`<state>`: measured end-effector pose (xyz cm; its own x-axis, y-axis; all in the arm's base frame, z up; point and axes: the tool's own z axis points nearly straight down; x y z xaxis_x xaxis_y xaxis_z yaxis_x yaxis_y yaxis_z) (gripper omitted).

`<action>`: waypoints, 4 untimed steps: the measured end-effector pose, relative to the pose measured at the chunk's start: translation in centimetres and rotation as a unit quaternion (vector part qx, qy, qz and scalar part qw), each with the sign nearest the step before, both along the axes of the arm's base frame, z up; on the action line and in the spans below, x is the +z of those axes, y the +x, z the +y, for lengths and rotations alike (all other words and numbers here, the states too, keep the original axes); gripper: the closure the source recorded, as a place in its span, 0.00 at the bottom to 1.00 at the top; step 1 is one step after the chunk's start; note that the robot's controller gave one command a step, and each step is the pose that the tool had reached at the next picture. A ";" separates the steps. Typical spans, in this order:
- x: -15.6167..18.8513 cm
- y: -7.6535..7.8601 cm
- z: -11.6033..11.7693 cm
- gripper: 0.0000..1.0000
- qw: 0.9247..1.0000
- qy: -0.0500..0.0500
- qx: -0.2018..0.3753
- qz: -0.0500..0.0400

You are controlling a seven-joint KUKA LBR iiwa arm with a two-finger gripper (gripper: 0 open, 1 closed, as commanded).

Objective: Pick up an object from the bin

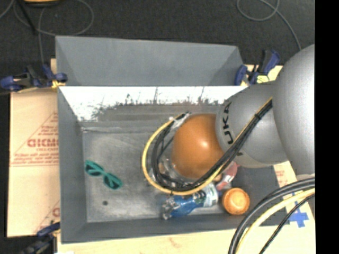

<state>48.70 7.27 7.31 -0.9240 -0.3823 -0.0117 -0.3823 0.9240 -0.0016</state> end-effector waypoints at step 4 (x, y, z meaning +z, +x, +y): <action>0.1 -0.7 -8.4 0.00 1.000 0.001 0.025 -0.004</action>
Offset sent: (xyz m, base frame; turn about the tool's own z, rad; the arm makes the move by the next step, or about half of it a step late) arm 0.0000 0.0000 0.0000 0.0000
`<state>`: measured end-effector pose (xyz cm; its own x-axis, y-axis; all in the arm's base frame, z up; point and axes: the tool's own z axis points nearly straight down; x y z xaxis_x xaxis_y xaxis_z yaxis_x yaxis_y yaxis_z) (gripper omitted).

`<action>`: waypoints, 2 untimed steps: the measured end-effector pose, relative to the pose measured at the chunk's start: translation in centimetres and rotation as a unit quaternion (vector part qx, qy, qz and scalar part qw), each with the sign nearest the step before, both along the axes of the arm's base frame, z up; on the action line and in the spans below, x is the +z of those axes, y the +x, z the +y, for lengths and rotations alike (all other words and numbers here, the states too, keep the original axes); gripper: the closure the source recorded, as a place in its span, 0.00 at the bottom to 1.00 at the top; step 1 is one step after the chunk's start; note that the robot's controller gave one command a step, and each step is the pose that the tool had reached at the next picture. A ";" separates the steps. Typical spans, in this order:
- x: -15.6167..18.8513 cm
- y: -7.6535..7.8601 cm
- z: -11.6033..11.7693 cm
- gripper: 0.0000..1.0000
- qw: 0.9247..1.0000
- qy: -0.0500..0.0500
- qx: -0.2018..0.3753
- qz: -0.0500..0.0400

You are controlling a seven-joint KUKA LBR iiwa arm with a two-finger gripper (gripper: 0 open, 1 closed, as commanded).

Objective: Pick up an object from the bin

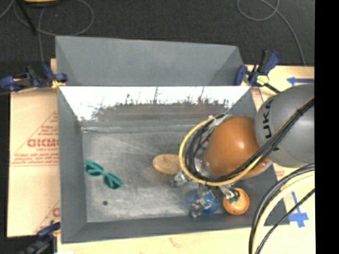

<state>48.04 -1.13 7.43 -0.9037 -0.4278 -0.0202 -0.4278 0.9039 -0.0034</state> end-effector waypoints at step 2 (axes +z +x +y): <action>-0.1 0.2 -3.9 0.00 1.000 -0.001 -0.028 0.005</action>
Offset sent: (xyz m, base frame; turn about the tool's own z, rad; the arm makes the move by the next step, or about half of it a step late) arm -0.0028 -0.0442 -0.0043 -0.1722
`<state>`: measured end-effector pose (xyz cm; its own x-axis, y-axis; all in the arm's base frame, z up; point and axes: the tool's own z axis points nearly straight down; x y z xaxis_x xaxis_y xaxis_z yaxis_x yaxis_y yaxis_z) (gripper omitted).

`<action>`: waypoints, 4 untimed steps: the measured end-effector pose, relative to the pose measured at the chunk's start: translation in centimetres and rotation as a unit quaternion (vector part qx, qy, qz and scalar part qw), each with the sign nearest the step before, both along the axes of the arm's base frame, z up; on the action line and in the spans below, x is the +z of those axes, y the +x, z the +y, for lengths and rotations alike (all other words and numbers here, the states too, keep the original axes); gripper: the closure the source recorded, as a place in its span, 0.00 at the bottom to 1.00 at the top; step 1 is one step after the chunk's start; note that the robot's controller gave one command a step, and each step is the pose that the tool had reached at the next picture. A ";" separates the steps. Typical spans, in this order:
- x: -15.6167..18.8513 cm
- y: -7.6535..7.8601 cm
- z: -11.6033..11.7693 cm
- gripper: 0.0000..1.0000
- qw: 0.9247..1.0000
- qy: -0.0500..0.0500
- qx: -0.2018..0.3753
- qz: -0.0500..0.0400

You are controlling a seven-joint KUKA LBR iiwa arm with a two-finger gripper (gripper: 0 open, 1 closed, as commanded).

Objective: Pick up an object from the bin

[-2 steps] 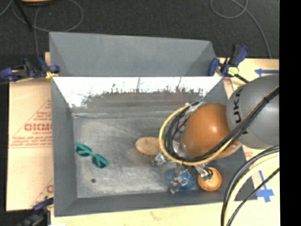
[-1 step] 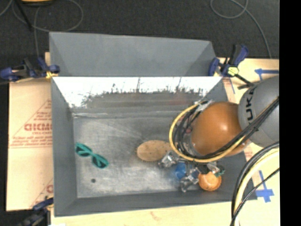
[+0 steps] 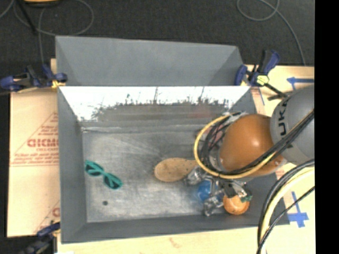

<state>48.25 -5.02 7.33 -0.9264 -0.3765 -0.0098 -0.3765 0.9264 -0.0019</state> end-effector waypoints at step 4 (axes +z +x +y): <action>-0.1 6.3 -8.1 0.00 0.993 0.000 0.117 0.000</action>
Offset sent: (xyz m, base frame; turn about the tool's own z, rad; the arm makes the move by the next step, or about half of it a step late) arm 0.0594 -0.0823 -0.0033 -0.2390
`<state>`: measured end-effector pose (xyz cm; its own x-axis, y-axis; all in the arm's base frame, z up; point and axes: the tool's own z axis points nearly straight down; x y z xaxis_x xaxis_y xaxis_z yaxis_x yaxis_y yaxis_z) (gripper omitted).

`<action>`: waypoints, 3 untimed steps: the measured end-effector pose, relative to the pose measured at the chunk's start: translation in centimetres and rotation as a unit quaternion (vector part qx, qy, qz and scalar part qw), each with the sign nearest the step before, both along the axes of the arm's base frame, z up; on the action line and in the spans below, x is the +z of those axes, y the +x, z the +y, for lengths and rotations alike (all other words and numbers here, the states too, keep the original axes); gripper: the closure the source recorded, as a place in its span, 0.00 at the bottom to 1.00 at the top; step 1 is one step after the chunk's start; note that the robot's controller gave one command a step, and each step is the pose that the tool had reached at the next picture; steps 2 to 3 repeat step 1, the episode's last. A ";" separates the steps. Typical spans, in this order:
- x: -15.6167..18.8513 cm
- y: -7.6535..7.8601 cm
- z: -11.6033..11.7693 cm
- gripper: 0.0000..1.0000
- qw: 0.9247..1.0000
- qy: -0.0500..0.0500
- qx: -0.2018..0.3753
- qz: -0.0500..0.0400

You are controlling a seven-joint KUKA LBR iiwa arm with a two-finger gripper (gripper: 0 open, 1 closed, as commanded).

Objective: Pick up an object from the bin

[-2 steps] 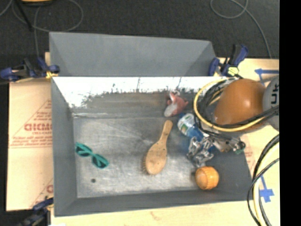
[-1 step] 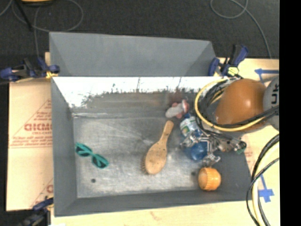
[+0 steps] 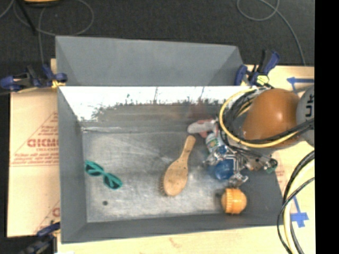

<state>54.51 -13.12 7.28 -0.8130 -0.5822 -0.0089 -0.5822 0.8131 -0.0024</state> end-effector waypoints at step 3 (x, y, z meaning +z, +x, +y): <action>1.4 2.0 -0.9 1.00 0.991 0.007 0.133 0.002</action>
Offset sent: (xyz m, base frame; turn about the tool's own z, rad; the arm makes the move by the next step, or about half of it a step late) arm 0.0000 0.0000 0.0000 0.0000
